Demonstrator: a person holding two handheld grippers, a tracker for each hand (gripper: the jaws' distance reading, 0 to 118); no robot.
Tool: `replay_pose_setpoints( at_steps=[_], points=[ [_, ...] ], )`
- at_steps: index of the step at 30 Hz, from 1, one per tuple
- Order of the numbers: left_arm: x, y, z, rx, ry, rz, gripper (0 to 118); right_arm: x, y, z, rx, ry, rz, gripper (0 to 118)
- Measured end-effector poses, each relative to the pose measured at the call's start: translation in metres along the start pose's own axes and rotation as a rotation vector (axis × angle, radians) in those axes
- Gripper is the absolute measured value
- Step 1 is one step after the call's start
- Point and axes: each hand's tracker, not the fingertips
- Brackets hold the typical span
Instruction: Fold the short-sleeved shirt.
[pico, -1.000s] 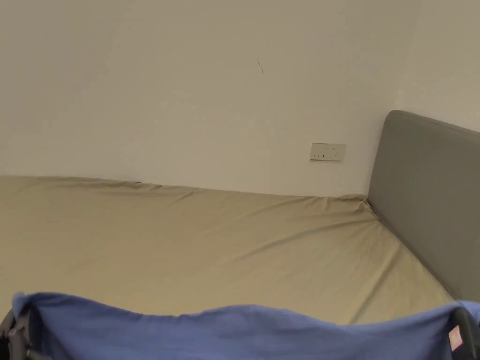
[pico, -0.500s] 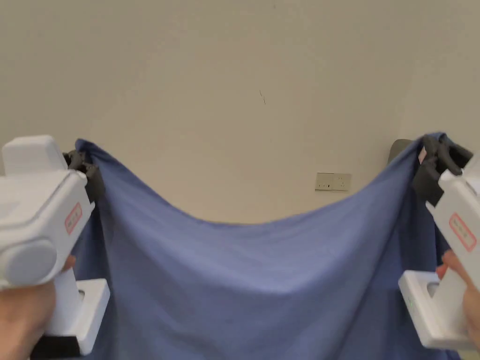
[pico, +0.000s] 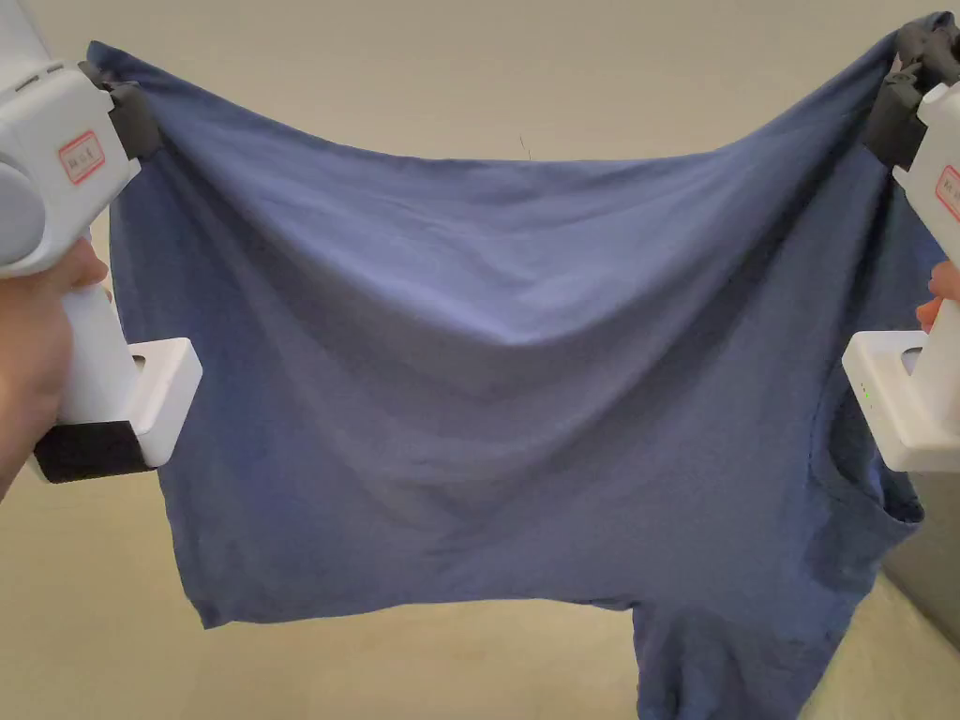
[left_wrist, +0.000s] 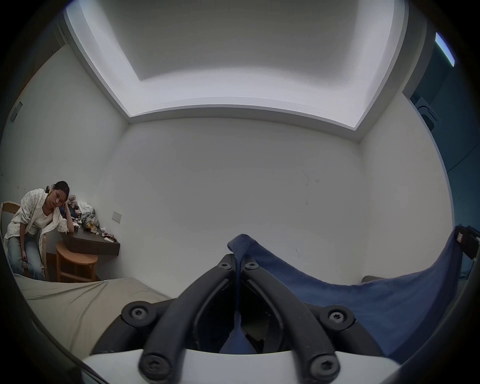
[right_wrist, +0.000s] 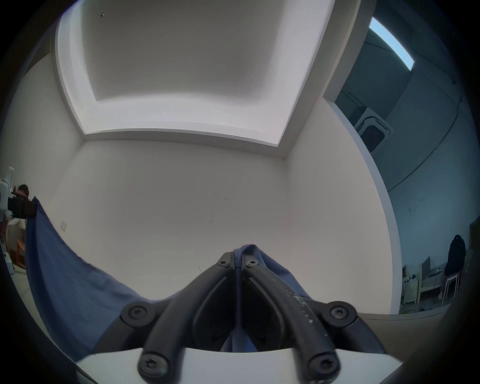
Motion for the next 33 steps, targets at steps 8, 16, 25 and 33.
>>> replay_pose_setpoints(
  at_steps=[8,16,25,33],
  points=[
    [-0.013,-0.065,0.063,-0.064,-0.01,0.013,1,-0.007,-0.055,0.068,-0.118,0.074,0.029,4],
    [-0.049,-0.131,0.172,-0.24,-0.029,-0.009,1,-0.01,-0.1,0.199,-0.3,0.169,-0.011,4],
    [-0.111,-0.157,0.339,-0.505,-0.011,-0.047,1,-0.006,-0.105,0.382,-0.53,0.246,-0.01,4],
    [-0.163,-0.202,0.442,-0.852,0.045,-0.05,1,0.011,-0.132,0.509,-0.924,0.21,-0.121,4]
  ],
)
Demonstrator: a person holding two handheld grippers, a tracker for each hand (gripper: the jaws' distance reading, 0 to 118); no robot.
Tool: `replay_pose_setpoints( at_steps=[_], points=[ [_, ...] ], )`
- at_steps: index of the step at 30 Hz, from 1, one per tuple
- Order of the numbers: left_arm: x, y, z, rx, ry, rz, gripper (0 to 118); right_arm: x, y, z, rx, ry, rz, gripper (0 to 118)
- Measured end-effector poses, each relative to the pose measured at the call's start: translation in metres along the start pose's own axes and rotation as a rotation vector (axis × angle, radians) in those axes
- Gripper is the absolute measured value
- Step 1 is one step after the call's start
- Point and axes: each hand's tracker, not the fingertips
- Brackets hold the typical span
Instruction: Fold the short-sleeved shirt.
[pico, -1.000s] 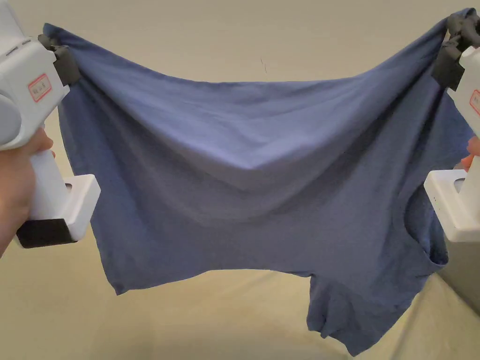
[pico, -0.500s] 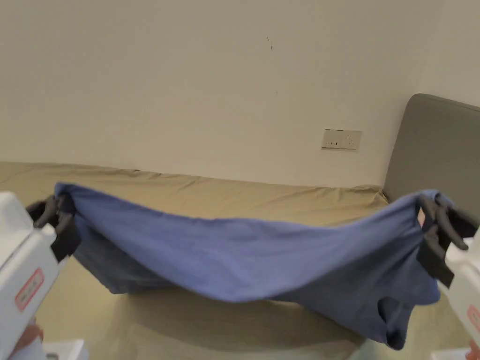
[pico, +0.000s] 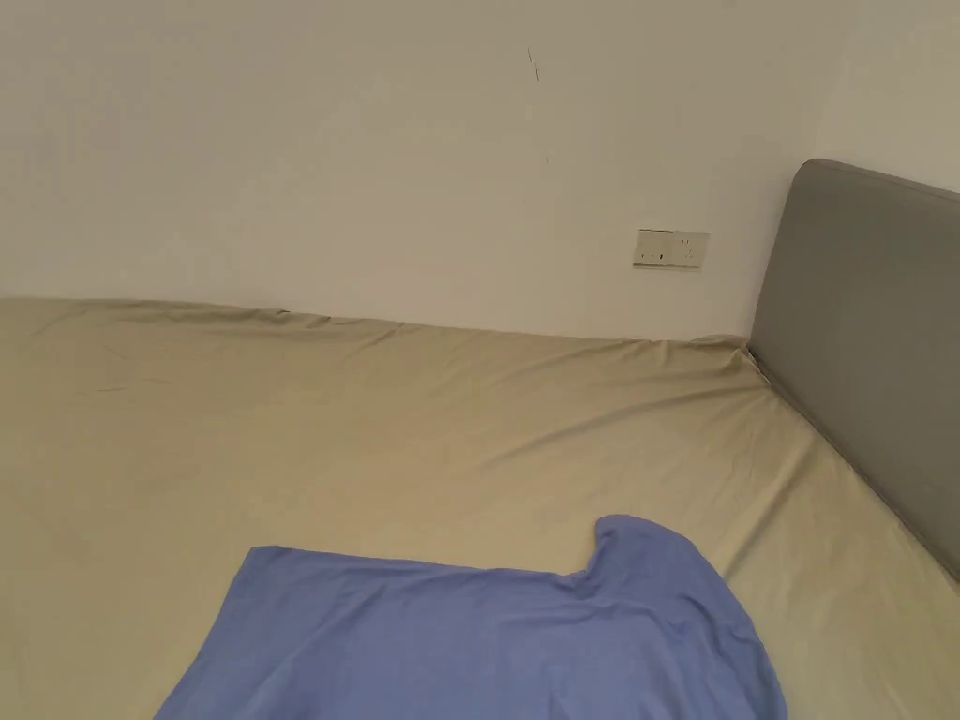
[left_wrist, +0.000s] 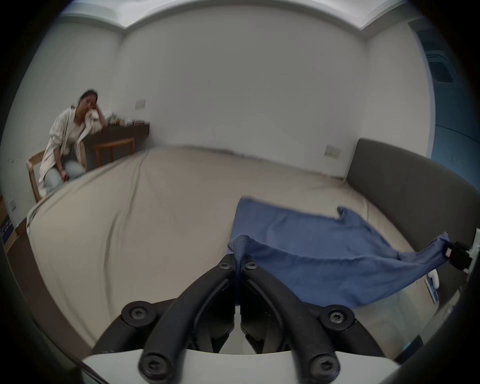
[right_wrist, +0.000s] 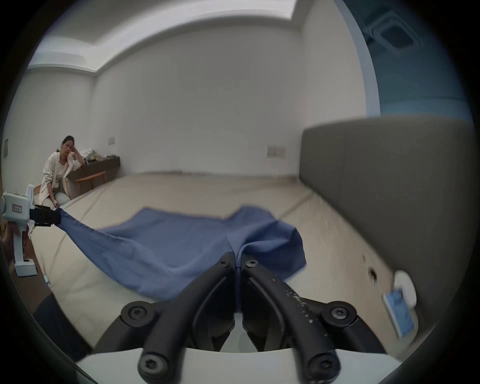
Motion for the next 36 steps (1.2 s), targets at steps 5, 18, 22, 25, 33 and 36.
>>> replay_pose_setpoints(
  at_steps=[5,18,22,25,33,36],
  points=[
    [-0.016,-0.038,-0.017,-0.203,0.007,-0.017,1,0.012,-0.046,-0.01,-0.248,0.014,-0.039,4],
    [-0.016,-0.046,-0.043,-0.383,0.017,-0.137,13,0.033,-0.07,-0.035,-0.484,-0.009,-0.035,19],
    [-0.001,-0.013,0.017,-0.003,0.069,-0.141,114,0.033,-0.043,0.006,-0.211,-0.091,-0.002,79],
    [0.009,0.011,0.055,0.313,0.065,-0.094,116,0.026,-0.014,0.04,0.089,-0.176,0.008,79],
    [0.044,0.039,0.119,0.704,0.015,-0.088,2,-0.015,0.046,0.085,0.539,-0.193,-0.006,1],
    [0.043,0.039,0.12,0.693,-0.023,-0.102,0,-0.02,0.047,0.085,0.531,-0.154,-0.01,1]
  ],
)
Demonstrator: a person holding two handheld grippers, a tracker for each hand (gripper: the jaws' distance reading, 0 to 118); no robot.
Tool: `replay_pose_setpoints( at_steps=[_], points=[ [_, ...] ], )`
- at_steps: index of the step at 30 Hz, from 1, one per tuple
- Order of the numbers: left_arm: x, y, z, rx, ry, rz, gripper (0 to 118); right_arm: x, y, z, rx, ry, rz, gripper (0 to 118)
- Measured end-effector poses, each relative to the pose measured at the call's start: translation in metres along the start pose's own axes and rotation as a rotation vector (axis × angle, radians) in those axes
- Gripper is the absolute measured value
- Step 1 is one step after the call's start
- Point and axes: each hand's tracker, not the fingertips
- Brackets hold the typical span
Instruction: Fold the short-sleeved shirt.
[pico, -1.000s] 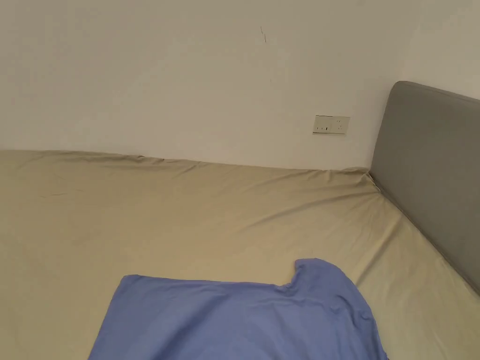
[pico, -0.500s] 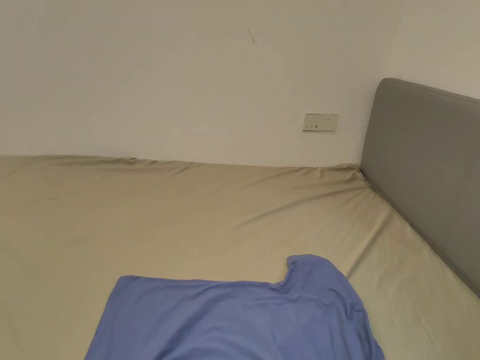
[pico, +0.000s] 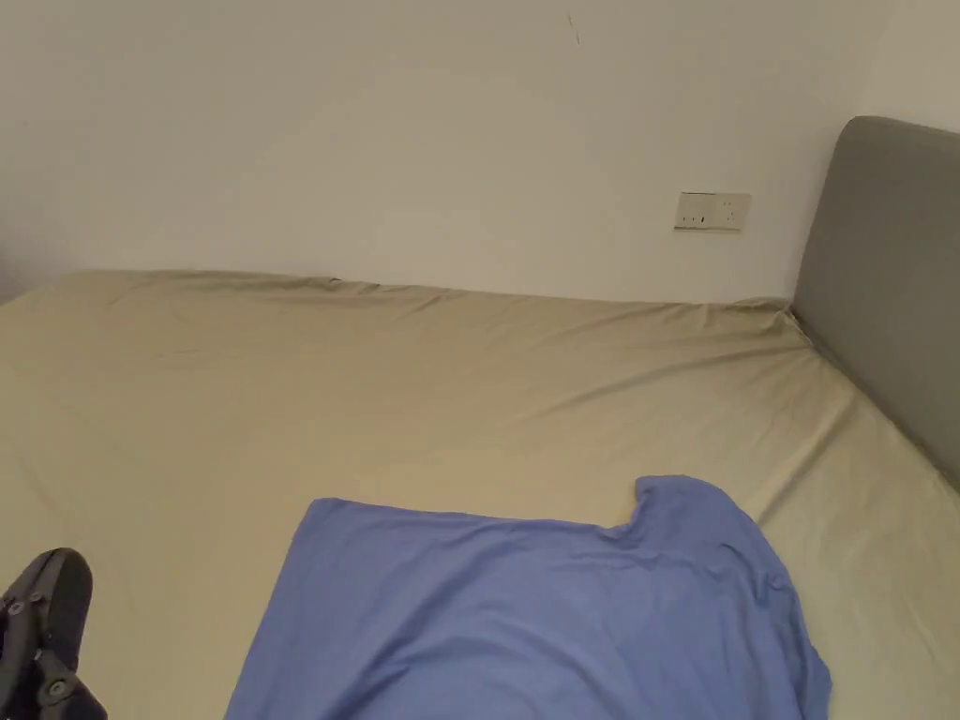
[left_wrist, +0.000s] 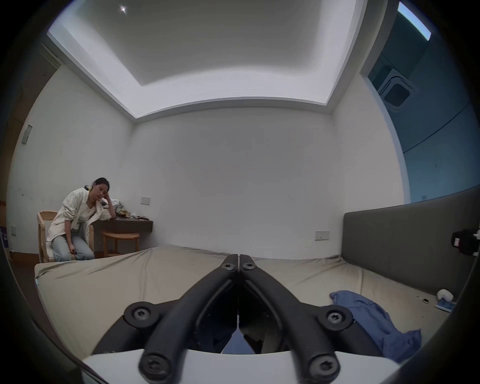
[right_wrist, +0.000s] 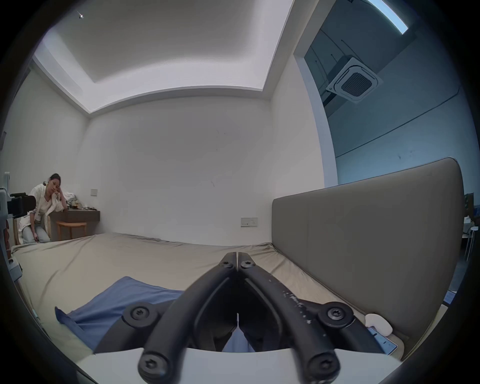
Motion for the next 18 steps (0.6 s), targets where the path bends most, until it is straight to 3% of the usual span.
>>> replay_pose_setpoints(
  at_steps=[5,9,10,11,13,14,16,18],
  points=[
    [-0.018,-0.028,-0.023,-0.222,-0.023,-0.019,0,-0.005,-0.01,-0.005,-0.056,0.027,0.009,1],
    [-0.052,-0.092,-0.061,-0.741,-0.085,0.087,0,-0.002,-0.026,-0.011,-0.13,0.037,-0.006,1],
    [-0.06,-0.112,-0.066,-0.813,-0.064,0.136,13,-0.002,-0.029,-0.013,-0.153,0.036,-0.003,1],
    [-0.069,-0.129,-0.068,-0.899,-0.052,0.141,38,-0.002,-0.032,-0.014,-0.169,0.038,-0.001,1],
    [-0.073,-0.161,-0.071,-1.01,-0.048,0.102,108,-0.001,-0.04,-0.015,-0.196,0.041,-0.002,1],
    [-0.072,-0.173,-0.07,-1.061,-0.065,0.071,113,0.0,-0.044,-0.016,-0.218,0.042,-0.004,1],
    [-0.071,-0.188,-0.069,-1.084,-0.073,0.062,100,0.003,-0.054,-0.017,-0.255,0.037,-0.012,1],
    [-0.075,-0.2,-0.076,-1.123,-0.05,0.113,76,0.006,-0.064,-0.021,-0.319,0.039,-0.022,1]
  ],
)
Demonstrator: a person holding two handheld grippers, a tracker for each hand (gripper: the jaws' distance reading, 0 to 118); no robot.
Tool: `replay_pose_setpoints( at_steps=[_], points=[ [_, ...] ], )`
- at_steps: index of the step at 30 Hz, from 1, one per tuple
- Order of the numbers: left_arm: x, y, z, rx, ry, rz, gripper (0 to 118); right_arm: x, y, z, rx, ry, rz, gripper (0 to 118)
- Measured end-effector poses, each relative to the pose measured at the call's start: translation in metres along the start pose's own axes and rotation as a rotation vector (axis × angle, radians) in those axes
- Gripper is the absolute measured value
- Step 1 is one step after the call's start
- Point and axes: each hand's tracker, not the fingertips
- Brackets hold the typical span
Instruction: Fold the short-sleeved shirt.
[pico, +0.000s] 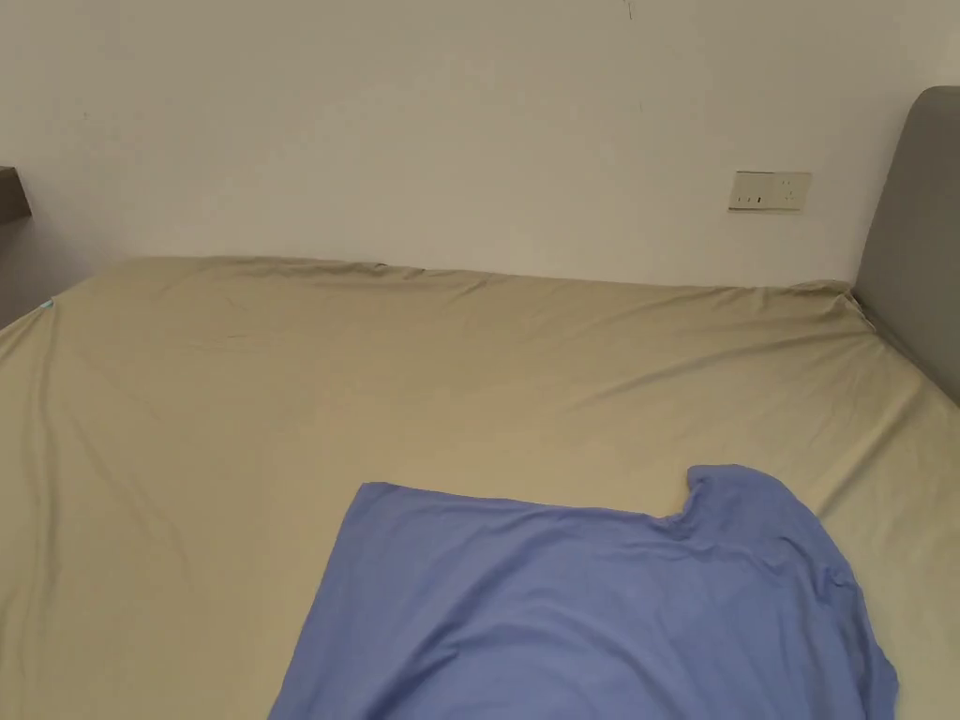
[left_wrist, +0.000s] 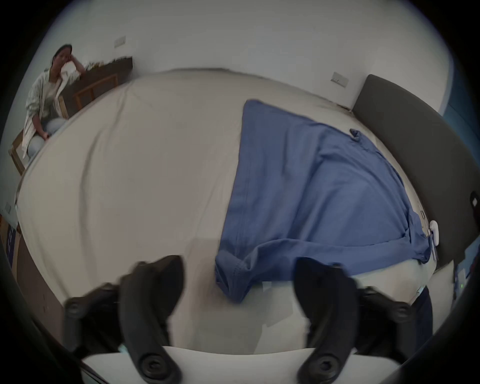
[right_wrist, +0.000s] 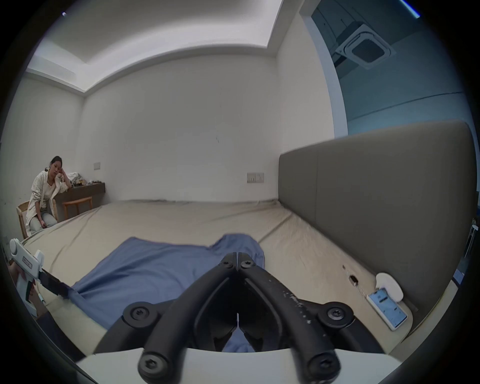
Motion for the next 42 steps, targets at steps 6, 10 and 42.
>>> replay_pose_setpoints(
  at_steps=[6,10,42],
  points=[
    [0.008,0.004,-0.002,-0.033,-0.057,0.062,6,0.026,-0.036,-0.038,-0.391,0.045,-0.008,91],
    [0.009,0.004,0.003,-0.01,-0.039,0.032,5,0.045,-0.074,-0.063,-0.653,0.084,-0.053,87],
    [0.054,0.191,-0.129,-0.072,0.048,0.057,5,0.06,-0.051,-0.298,-0.771,0.089,-0.142,15]
  ],
)
